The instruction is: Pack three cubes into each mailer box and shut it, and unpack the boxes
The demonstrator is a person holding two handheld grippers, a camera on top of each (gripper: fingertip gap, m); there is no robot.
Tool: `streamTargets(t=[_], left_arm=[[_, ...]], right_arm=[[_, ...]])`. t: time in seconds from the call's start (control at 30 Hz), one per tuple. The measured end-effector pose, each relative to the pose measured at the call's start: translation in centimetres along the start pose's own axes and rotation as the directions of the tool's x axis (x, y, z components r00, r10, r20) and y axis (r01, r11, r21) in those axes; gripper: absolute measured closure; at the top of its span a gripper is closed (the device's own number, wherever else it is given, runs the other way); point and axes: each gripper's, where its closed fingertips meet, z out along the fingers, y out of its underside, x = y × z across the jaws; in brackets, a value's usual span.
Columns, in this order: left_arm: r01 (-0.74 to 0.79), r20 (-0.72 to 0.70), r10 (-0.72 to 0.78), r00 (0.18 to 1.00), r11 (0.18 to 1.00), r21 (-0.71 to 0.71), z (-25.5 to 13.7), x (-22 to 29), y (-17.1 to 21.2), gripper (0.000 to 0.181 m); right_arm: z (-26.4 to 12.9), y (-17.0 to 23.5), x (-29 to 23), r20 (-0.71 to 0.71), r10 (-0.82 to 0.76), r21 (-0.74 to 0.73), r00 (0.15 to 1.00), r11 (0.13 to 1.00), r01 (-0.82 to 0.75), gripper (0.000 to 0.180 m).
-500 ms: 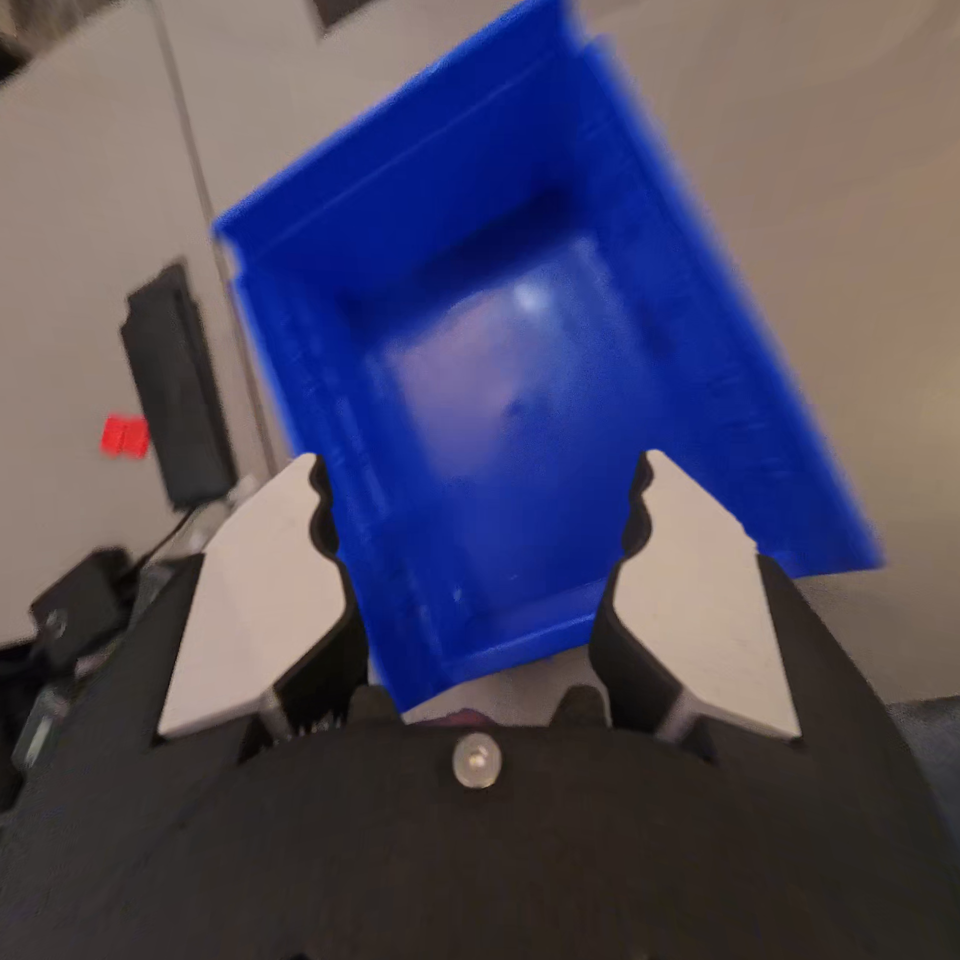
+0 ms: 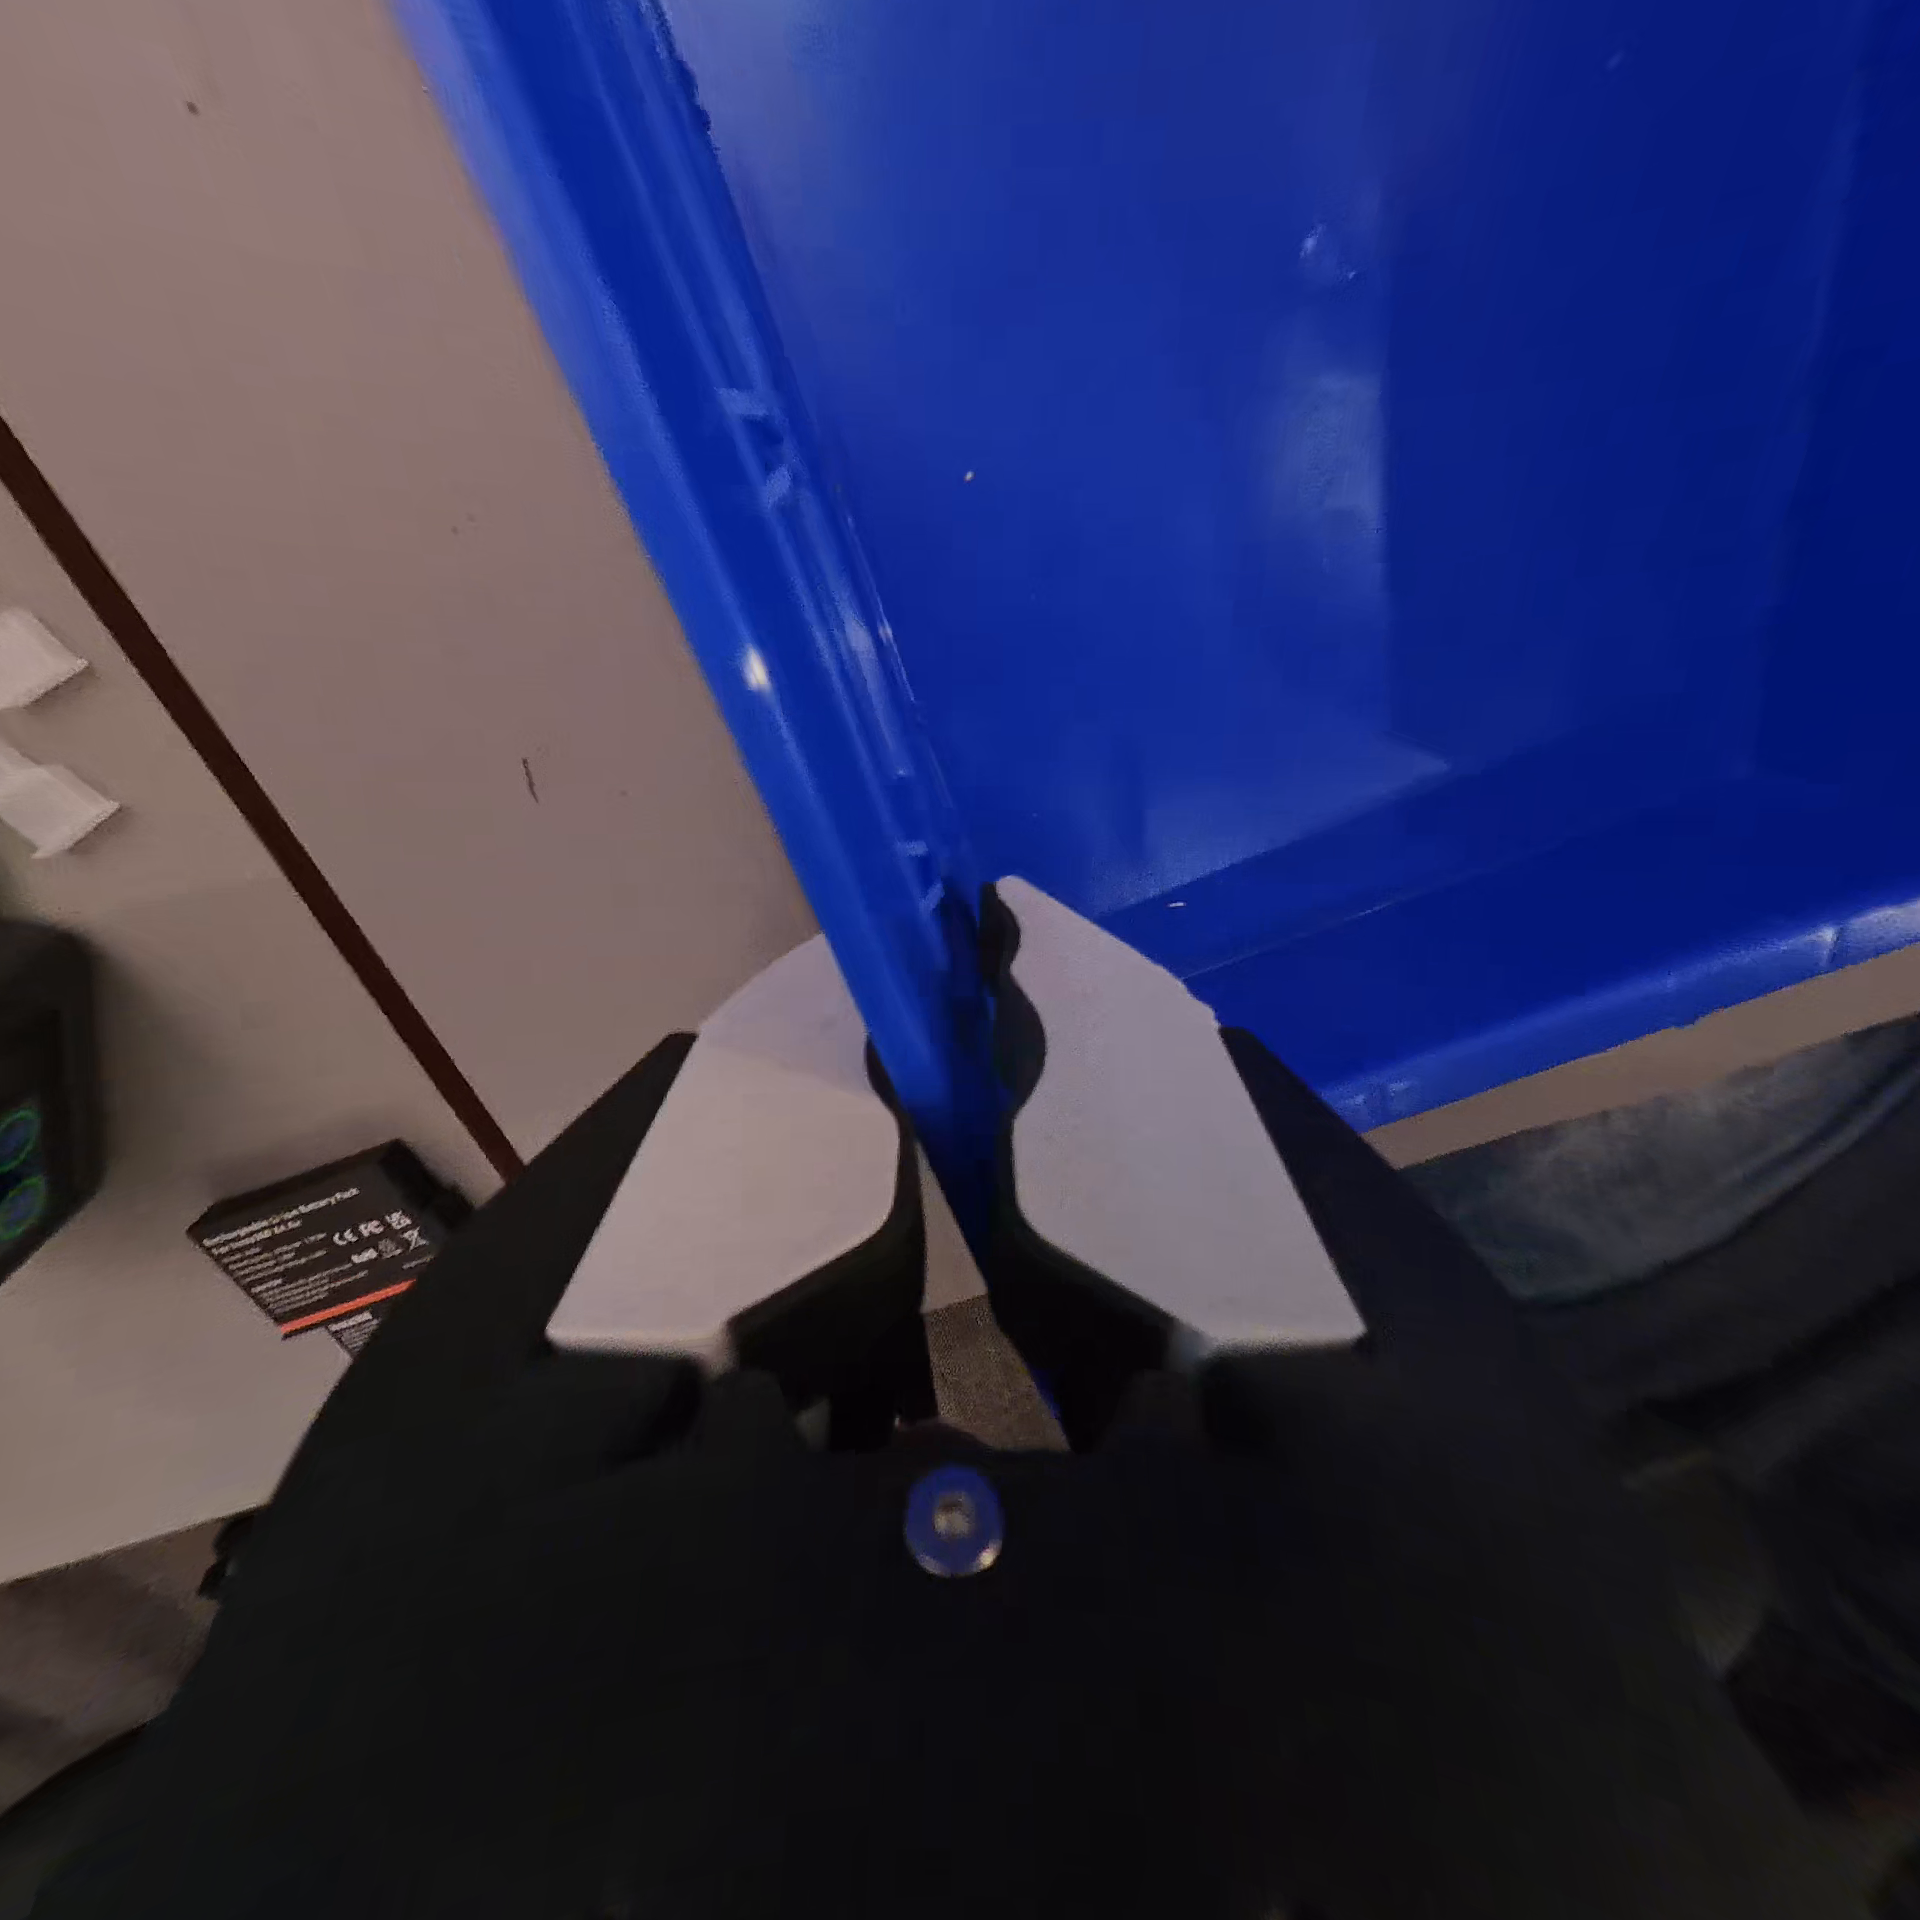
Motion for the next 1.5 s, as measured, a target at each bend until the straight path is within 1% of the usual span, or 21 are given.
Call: streamTargets(t=[0.07,0.2,0.23,0.3,0.33,0.37,0.4,0.53,0.6,0.67,0.8,0.9,0.97,1.0,1.1,1.2,1.3,1.4,1.43,1.5], left_arm=[[-0.053,-0.012,0.053,0.999,0.999,-0.001,-0.1,-0.1,0.3,0.174],[-0.083,-0.088,0.092,0.992,0.991,0.105,0.1,2.3,0.6,0.175],[-0.081,-0.093,0.095,0.991,0.987,0.14,-0.1,3.0,0.7,0.175],[-0.07,-0.111,0.094,0.989,0.977,0.202,-0.5,4.5,1.4,0.175],[-0.047,-0.123,0.078,0.989,0.97,0.238,-0.8,4.9,1.7,0.176],[-0.03,-0.136,0.07,0.988,0.96,0.279,-1.2,5.1,2.0,0.176],[-0.011,-0.152,0.062,0.986,0.948,0.317,-1.6,5.2,2.3,0.176],[0.033,-0.158,0.034,0.987,0.916,0.399,-2.9,5.1,4.0,0.176],[0.036,-0.149,0.029,0.988,0.91,0.412,-3.4,5.2,4.9,0.176],[0.033,-0.133,0.027,0.991,0.903,0.429,-4.2,5.3,5.9,0.175],[0.057,-0.137,0.014,0.99,0.865,0.499,-6.3,6.4,7.3,0.175],[0.093,-0.157,-0.004,0.988,0.82,0.565,-8.2,7.3,8.0,0.175],[0.113,-0.163,-0.017,0.987,0.791,0.602,-9.3,7.7,8.5,0.176],[0.123,-0.166,-0.023,0.986,0.775,0.62,-9.8,7.9,8.7,0.175],[0.149,-0.183,-0.036,0.983,0.742,0.654,-10.8,8.7,9.6,0.175],[0.159,-0.182,-0.046,0.982,0.719,0.677,-11.6,9.1,10.6,0.175],[0.159,-0.175,-0.051,0.983,0.71,0.686,-12.5,9.4,11.5,0.175],[0.156,-0.173,-0.049,0.984,0.709,0.688,-13.4,9.9,12.2,0.175],[0.154,-0.171,-0.046,0.984,0.706,0.691,-13.7,10.1,12.3,0.175],[0.149,-0.169,-0.041,0.985,0.706,0.692,-14.2,10.8,12.3,0.175]], right_arm=[[0.5,-0.9,-1.0,-0.001,0.033,0.029,0.999,0.999,-0.033,0.156],[2.1,-3.5,-5.5,0.029,0.011,0.043,1.0,0.999,-0.013,0.161],[2.5,-4.4,-6.4,-0.004,-0.004,0.035,1.0,0.999,0.004,0.164],[2.7,-5.9,-6.6,-0.104,-0.034,0.005,0.994,0.999,0.035,0.172],[2.3,-6.8,-6.6,-0.116,-0.037,0.006,0.993,0.999,0.038,0.173],[1.9,-8.1,-6.7,-0.131,-0.069,0.023,0.989,0.997,0.073,0.177],[1.7,-9.2,-6.8,-0.144,-0.12,0.022,0.982,0.992,0.125,0.177],[4.0,-12.9,-7.9,-0.059,-0.217,-0.032,0.974,0.976,0.215,0.176],[4.5,-15.2,-8.6,-0.069,-0.254,-0.039,0.965,0.967,0.252,0.177],[5.3,-17.0,-10.7,-0.05,-0.238,-0.028,0.97,0.971,0.236,0.176],[7.4,-19.9,-17.4,-0.003,-0.151,0.026,0.988,0.988,0.151,0.166],[9.5,-21.8,-24.2,0.097,-0.088,0.057,0.991,0.995,0.083,0.144],[10.8,-24.0,-29.0,0.179,-0.03,0.127,0.983,0.992,0.007,0.13],[11.3,-25.1,-31.5,0.227,-0.015,0.151,0.974,0.988,-0.02,0.126],[13.1,-28.4,-37.8,0.298,-0.014,0.207,0.954,0.977,-0.051,0.12],[14.5,-31.1,-43.7,0.404,0.01,0.24,0.915,0.964,-0.116,0.114],[15.6,-33.2,-48.1,0.425,0.013,0.277,0.905,0.95,-0.144,0.111],[16.4,-35.0,-51.6,0.455,0.033,0.314,0.89,0.929,-0.195,0.104],[16.6,-35.6,-52.7,0.476,0.041,0.325,0.878,0.92,-0.219,0.099],[16.6,-36.6,-55.4,0.559,0.063,0.331,0.827,0.897,-0.292,0.087]])
